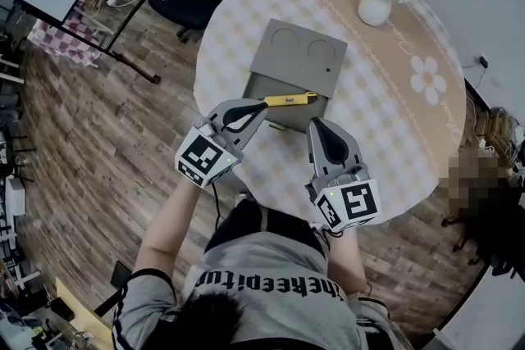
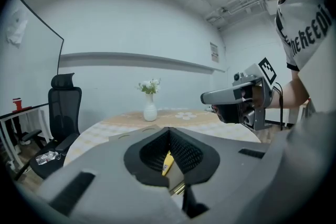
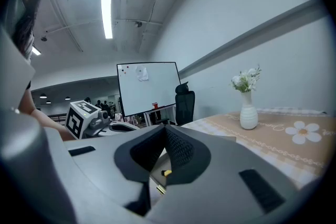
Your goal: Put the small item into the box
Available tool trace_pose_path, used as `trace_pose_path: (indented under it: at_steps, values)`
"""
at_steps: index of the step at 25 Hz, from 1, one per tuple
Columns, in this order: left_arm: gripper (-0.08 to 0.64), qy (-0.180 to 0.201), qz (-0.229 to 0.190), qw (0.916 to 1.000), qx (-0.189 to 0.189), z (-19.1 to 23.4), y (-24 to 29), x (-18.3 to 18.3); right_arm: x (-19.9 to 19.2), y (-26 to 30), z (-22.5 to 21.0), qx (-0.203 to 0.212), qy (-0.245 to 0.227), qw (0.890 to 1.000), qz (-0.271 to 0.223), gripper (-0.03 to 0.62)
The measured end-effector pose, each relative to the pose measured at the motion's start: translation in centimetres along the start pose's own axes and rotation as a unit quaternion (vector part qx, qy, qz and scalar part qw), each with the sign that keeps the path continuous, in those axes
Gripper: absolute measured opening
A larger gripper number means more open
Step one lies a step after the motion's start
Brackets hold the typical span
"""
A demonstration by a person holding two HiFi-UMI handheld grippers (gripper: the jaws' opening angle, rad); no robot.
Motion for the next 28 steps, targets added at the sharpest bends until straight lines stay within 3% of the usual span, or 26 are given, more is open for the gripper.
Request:
trace_pose_path:
  at_steps: [13, 28]
  values:
    - [0.015, -0.016, -0.088, 0.9956, 0.028, -2.2, -6.2, 3.1, 1.3, -2.2, 4.7, -0.038, -0.024, 0.999, -0.018, 0.006]
    - [0.016, -0.025, -0.146, 0.9885, 0.032, -3.6, -13.1, 4.1, 2.7, -4.4, 10.7, -0.080, -0.051, 0.994, -0.046, 0.006]
Point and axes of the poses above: the fingertips, and each gripper's own axes: y forward along the fingers, z to its left, x out of its top, the point moved 9 cm from there along -y, backward along the fingers, and after that the axes turned 2 degrees about -y, right-handed, at the moved point
